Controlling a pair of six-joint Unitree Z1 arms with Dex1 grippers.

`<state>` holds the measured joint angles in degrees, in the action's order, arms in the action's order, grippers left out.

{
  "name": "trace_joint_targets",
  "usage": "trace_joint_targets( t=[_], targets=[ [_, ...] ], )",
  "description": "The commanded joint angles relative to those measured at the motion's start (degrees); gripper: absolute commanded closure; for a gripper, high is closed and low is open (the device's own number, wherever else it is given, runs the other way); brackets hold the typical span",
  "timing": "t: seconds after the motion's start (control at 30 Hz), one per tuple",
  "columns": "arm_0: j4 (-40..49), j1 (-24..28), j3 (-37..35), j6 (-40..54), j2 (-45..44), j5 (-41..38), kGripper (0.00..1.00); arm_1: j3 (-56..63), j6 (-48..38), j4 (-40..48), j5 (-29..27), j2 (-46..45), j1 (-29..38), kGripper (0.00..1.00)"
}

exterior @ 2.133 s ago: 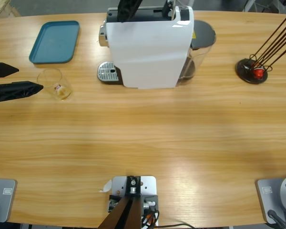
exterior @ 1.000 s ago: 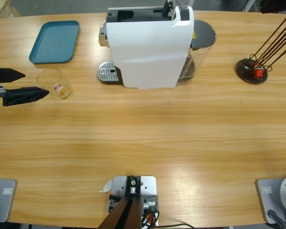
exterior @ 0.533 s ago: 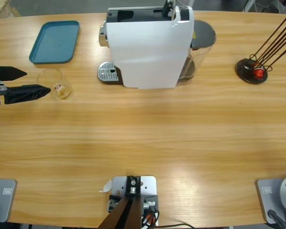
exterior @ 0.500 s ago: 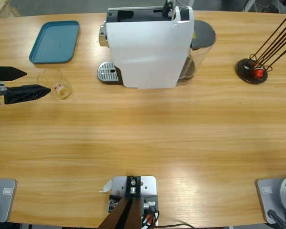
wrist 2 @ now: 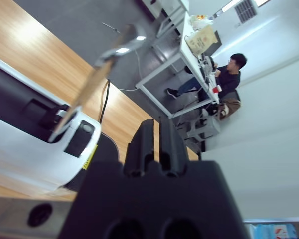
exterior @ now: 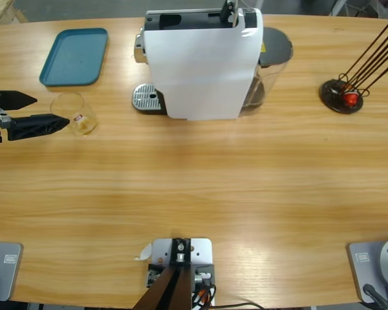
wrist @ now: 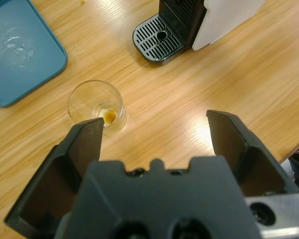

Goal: Pour coffee

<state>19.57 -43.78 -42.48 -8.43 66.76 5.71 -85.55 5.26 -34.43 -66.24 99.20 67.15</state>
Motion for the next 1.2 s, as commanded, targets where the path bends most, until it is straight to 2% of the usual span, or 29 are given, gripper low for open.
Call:
trace_joint_targets(
  t=[0.03,0.3,0.7,0.97,1.2],
  targets=[
    [-0.8,-0.8,2.1,-0.6,1.3,0.7,0.105,-1.4,-0.2,-1.0,-1.1,4.2,1.0,1.000],
    [-0.8,-0.8,2.1,-0.6,1.5,0.6,0.105,-3.5,1.2,-2.4,-1.3,6.8,0.8,1.000],
    [-1.0,-0.8,2.2,-0.7,2.2,0.6,0.105,-12.3,4.5,-2.1,-1.7,10.2,-6.1,1.000],
    [-1.0,-0.8,2.2,-0.7,2.3,0.7,0.105,-14.5,4.6,-2.8,-1.7,12.7,-5.9,1.000],
    [-1.2,-0.8,2.1,-0.7,3.0,0.7,0.105,-14.6,2.7,-3.9,-2.0,14.4,-1.3,1.000]
  ],
)
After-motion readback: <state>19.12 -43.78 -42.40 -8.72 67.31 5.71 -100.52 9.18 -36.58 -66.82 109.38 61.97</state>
